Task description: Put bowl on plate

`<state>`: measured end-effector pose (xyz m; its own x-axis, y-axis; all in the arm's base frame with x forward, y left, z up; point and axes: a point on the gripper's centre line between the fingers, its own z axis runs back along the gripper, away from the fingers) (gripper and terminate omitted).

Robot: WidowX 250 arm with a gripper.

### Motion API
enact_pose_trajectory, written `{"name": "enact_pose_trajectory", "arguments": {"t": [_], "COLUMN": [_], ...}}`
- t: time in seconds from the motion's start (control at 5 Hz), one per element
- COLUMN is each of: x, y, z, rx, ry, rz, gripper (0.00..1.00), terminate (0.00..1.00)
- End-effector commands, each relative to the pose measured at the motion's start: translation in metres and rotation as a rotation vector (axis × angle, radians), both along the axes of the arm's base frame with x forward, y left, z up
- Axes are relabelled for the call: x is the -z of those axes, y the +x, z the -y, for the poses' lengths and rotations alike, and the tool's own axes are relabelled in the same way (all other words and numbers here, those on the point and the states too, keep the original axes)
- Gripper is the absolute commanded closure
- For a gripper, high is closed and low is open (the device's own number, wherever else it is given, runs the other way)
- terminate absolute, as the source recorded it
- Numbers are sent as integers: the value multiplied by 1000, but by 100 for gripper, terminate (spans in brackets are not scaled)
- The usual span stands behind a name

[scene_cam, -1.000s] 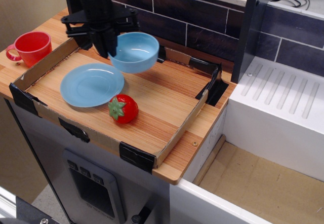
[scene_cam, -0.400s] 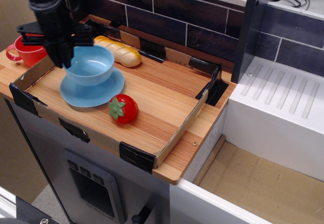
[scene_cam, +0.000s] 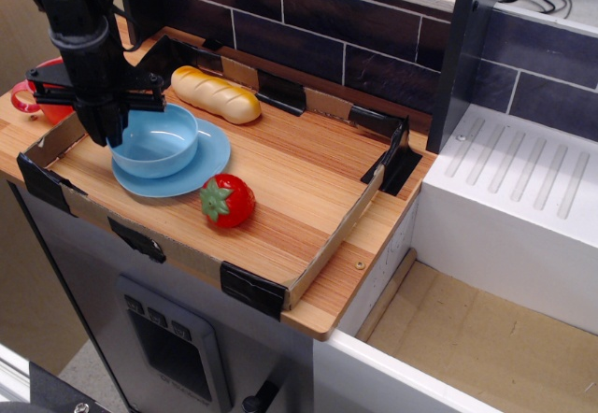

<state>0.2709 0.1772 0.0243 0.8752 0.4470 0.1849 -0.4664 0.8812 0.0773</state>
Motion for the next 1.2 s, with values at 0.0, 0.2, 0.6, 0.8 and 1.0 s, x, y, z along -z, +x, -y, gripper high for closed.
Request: {"name": "enact_pose_trajectory", "arguments": {"t": [0.0,0.2,0.6,0.8,1.0], "x": [-13,-31,-93,-103,-103], "y": [3,1,10,13,13], "z": [2,3,15,27,27], "rx": [7,-10,-91,-60,-60], "ry": [10,26,-23,-15,-15], "rz": [23,53,130,130,130], "gripper": [0,0,0,0,0], "terminate": [0,0,0,0,100]}}
